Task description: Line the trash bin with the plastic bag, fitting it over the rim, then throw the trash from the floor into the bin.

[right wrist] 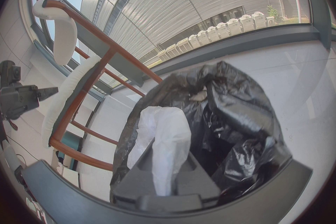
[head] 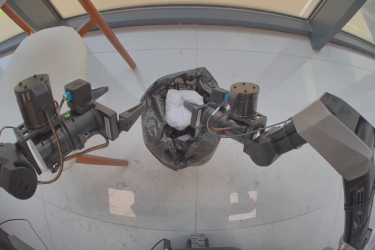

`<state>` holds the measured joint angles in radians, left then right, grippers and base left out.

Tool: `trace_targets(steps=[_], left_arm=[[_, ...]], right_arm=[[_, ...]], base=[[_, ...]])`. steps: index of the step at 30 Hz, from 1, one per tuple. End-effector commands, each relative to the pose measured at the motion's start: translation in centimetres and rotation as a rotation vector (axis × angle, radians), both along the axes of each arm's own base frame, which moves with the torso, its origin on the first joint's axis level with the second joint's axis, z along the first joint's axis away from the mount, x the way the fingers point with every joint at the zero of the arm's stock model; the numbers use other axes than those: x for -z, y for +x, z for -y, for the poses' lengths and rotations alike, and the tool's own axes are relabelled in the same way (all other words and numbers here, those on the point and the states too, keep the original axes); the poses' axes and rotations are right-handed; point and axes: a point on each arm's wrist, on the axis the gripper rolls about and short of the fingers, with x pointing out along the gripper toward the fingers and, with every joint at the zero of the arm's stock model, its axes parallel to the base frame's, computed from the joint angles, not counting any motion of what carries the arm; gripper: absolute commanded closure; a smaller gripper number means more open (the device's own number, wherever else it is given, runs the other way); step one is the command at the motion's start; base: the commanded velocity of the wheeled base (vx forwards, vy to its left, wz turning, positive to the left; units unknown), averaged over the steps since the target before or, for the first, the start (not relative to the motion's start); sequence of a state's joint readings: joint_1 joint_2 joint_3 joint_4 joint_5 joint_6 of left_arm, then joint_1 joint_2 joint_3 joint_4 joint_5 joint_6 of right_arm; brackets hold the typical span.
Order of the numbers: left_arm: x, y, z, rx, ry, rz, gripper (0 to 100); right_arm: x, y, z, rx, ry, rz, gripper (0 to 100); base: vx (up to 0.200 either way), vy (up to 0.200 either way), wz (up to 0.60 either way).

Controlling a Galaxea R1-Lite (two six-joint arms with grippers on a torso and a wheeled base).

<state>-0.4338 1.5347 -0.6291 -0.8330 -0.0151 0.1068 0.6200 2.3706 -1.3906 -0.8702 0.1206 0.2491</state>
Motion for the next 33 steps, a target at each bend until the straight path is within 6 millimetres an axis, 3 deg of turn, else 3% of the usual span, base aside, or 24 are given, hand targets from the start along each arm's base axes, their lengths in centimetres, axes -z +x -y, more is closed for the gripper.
trace_targets(steps=[1,5,11,15,18,20,21,24,28,31,33], left_arm=[[0.1,0.0,-0.1,-0.001,0.002,-0.004,0],[0.1,0.0,0.0,-0.001,0.003,-0.001,0],[-0.7,-0.7,-0.3,0.004,-0.01,0.026,0],[-1.4,-1.7,-0.8,0.004,-0.024,0.053,0],[-1.7,-3.1,-1.4,0.007,-0.032,0.074,0],[-2.0,-3.8,-1.7,0.007,-0.036,0.087,0],[-2.3,-4.8,-2.2,0.007,-0.047,0.107,0],[-2.9,-6.3,-2.9,0.004,-0.069,0.141,0],[-3.5,-8.7,-5.3,-0.064,-0.089,0.209,0],[-2.9,-11.1,-6.6,-0.095,-0.099,0.233,0],[-2.5,-11.9,-7.2,-0.117,-0.1,0.242,0]], right_arm=[[1.0,0.3,-0.2,0.001,-0.011,-0.014,0],[-0.7,0.4,0.0,0.003,0.012,0.021,0],[-8.6,-2.0,2.9,0.02,0.08,0.116,0],[-15.3,-6.4,6.9,0.046,0.125,0.185,0],[-18.7,-10.1,10.3,0.084,0.128,0.198,0],[-19.4,-11.5,11.8,0.104,0.12,0.195,0],[-20.4,-14.0,13.9,0.137,0.107,0.199,0],[-21.0,-16.8,16.4,0.194,0.079,0.223,0],[-20.6,-21.0,19.6,0.278,0.057,0.235,0],[-20.0,-24.5,21.8,0.34,0.048,0.236,0],[-19.8,-25.5,22.5,0.363,0.045,0.237,0]], base=[[0.0,0.0,0.0],[0.0,0.0,0.0],[0.0,0.0,0.0],[0.0,0.0,0.0],[0.0,0.0,0.0],[0.0,0.0,0.0],[0.0,0.0,0.0],[0.0,0.0,0.0],[0.0,0.0,0.0],[0.0,0.0,0.0],[0.0,0.0,0.0]])
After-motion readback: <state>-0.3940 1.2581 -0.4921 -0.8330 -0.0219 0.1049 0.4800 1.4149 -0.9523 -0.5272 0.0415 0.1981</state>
